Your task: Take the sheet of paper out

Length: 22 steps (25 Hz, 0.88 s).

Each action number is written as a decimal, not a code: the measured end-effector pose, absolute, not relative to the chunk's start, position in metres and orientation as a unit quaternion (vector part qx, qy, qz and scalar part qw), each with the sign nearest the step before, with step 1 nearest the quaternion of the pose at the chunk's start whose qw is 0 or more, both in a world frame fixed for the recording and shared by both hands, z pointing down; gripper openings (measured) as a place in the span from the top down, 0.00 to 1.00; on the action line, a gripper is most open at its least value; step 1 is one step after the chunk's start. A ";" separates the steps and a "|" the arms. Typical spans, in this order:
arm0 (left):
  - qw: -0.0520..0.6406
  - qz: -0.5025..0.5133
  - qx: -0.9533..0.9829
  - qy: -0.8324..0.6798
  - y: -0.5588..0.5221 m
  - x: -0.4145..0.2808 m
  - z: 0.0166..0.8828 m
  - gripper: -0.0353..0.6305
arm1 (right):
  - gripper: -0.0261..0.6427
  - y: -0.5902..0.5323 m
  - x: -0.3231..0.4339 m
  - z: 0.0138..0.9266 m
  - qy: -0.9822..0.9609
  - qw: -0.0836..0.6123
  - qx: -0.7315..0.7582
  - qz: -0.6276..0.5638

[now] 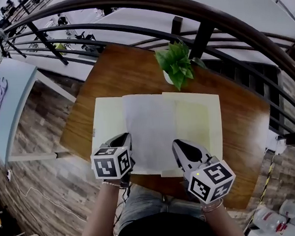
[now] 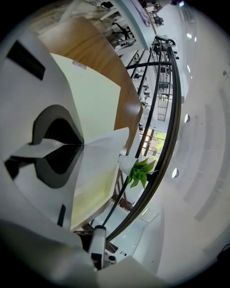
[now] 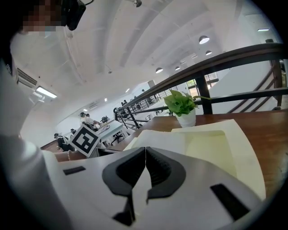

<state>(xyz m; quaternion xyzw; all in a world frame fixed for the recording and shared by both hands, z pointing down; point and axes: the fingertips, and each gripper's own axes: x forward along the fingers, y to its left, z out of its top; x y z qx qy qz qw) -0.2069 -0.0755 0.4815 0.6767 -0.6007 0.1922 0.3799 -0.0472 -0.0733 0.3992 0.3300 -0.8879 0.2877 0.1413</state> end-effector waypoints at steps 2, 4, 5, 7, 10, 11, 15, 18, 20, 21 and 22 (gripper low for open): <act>0.382 0.186 0.667 -0.612 -0.069 -0.217 0.480 0.91 | 0.92 -0.071 -0.052 0.398 -0.892 0.144 0.321 0.285; 0.383 0.181 0.659 -0.621 -0.062 -0.225 0.478 0.91 | 0.92 -0.068 -0.056 0.396 -0.895 0.148 0.313 0.282; 0.383 0.179 0.656 -0.625 -0.059 -0.228 0.477 0.91 | 0.92 -0.067 -0.057 0.395 -0.896 0.149 0.309 0.280; 0.383 0.173 0.649 -0.634 -0.053 -0.234 0.476 0.91 | 0.92 -0.065 -0.060 0.393 -0.899 0.151 0.302 0.278; 0.385 0.161 0.635 -0.650 -0.042 -0.243 0.473 0.91 | 0.92 -0.062 -0.067 0.391 -0.906 0.154 0.287 0.272; 0.385 0.157 0.631 -0.655 -0.039 -0.246 0.472 0.91 | 0.92 -0.061 -0.069 0.390 -0.908 0.154 0.282 0.270; 0.383 0.138 0.619 -0.672 -0.026 -0.256 0.460 0.91 | 0.92 -0.059 -0.075 0.384 -0.913 0.151 0.271 0.265; 0.372 0.127 0.614 -0.684 -0.018 -0.260 0.447 0.91 | 0.92 -0.058 -0.075 0.380 -0.917 0.148 0.265 0.261; 0.367 0.120 0.612 -0.691 -0.013 -0.262 0.439 0.91 | 0.92 -0.058 -0.074 0.377 -0.918 0.146 0.262 0.258; 0.365 0.116 0.611 -0.693 -0.011 -0.262 0.435 0.91 | 0.92 -0.057 -0.073 0.376 -0.919 0.145 0.261 0.257; 0.363 0.111 0.611 -0.695 -0.010 -0.262 0.430 0.91 | 0.92 -0.057 -0.073 0.375 -0.919 0.143 0.261 0.257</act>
